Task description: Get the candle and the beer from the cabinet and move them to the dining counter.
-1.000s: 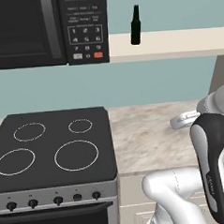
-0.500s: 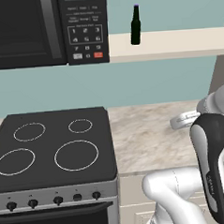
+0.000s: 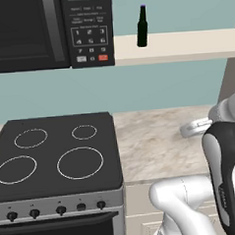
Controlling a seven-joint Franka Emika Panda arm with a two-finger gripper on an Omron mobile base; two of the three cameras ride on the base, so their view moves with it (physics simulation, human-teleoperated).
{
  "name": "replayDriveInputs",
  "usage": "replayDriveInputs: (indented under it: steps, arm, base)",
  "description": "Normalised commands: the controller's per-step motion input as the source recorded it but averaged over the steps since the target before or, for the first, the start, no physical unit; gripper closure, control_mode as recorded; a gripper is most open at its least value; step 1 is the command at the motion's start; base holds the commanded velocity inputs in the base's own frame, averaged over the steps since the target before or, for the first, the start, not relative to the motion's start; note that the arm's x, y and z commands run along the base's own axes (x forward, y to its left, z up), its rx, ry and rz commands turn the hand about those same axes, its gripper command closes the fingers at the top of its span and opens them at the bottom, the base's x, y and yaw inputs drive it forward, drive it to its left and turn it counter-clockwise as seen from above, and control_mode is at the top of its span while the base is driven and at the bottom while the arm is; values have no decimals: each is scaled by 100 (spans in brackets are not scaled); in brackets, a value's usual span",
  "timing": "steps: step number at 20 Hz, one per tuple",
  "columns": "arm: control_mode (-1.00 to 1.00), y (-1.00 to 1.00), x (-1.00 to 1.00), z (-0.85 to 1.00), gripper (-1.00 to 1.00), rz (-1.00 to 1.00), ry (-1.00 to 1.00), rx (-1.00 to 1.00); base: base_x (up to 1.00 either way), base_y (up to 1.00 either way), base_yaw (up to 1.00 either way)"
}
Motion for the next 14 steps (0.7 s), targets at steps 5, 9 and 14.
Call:
replayDriveInputs:
  steps: [5, 9, 14]
  arm:
    - [-100, 0, -14, 16, -100, 19, -6, 7]
    - [-100, 0, -6, 36, -100, 17, 0, 6]
    - [-100, 0, 1, 49, -100, 3, 9, 0]
  base:
    - [0, 0, 0]
    - [0, 0, 0]
    - [0, 0, 0]
